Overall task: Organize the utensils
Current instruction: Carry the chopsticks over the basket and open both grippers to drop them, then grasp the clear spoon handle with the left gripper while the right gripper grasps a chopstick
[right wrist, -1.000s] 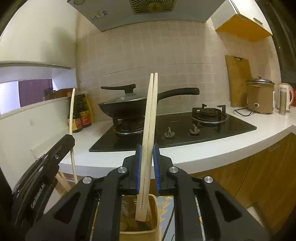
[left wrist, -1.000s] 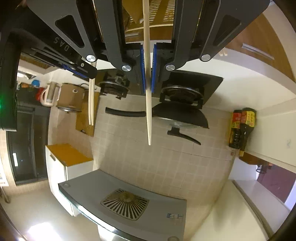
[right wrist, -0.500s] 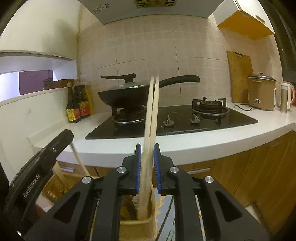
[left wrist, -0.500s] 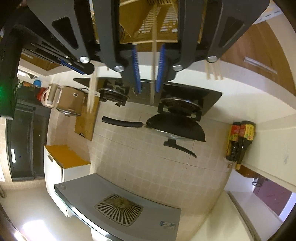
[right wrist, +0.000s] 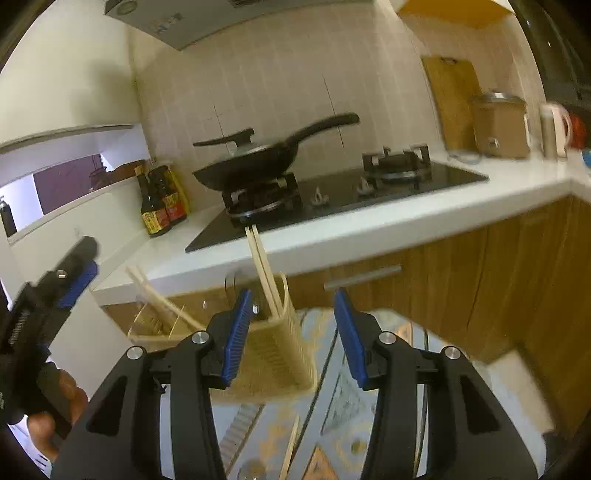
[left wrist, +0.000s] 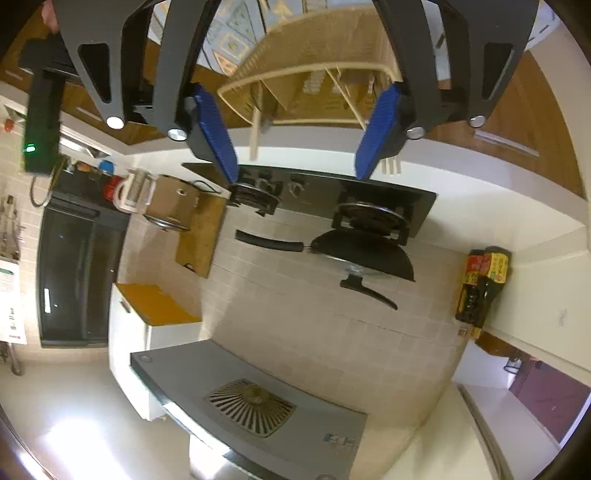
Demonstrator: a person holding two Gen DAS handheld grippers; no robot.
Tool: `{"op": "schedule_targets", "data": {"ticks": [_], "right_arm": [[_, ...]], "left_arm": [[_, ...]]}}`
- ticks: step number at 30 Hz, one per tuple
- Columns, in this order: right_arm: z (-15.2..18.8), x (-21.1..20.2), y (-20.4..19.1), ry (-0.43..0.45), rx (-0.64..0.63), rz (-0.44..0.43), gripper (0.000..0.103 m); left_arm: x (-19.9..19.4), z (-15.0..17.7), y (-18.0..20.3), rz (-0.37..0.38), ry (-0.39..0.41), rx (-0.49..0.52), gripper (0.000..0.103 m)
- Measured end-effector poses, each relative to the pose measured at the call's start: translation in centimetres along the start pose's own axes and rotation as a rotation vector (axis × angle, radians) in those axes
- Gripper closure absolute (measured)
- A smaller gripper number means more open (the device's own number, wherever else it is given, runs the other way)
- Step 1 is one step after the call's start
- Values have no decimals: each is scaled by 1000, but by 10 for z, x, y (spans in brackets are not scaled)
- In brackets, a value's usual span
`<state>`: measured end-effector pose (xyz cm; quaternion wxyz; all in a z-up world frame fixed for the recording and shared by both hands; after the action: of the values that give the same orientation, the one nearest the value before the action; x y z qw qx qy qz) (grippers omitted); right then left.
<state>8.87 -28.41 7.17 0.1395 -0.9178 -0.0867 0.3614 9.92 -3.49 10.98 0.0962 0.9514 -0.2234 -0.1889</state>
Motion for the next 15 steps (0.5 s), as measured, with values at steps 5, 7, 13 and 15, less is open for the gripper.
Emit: {"op": "schedule_targets", "data": {"ticks": [5,7,13,15], "right_arm": [[24,-3,-1,-118,1,25,60],[36,1,-2,-187,-2,12,60],[72,27,11,-413,64,25,60],[84,31,16,-460,75,44,60]], "left_arm": [[-28,13,7,20,-70,12,33],[-30,21,7,23,-128,5,33],[6,71,6,39,-520,-1,33],[24,100,3,30,-677,-8,35]]}}
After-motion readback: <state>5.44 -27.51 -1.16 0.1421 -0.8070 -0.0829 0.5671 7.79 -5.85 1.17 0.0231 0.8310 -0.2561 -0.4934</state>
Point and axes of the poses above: each gripper's, at about its wrist camera, not at the fingertips, and x roughly the way its jaws point, y to its right, z to its underside, the point moved 1 cm from there along x, roughly the way its jaws point, and after that the axes turned 15 degrees about -y, right-handed, at the moved point
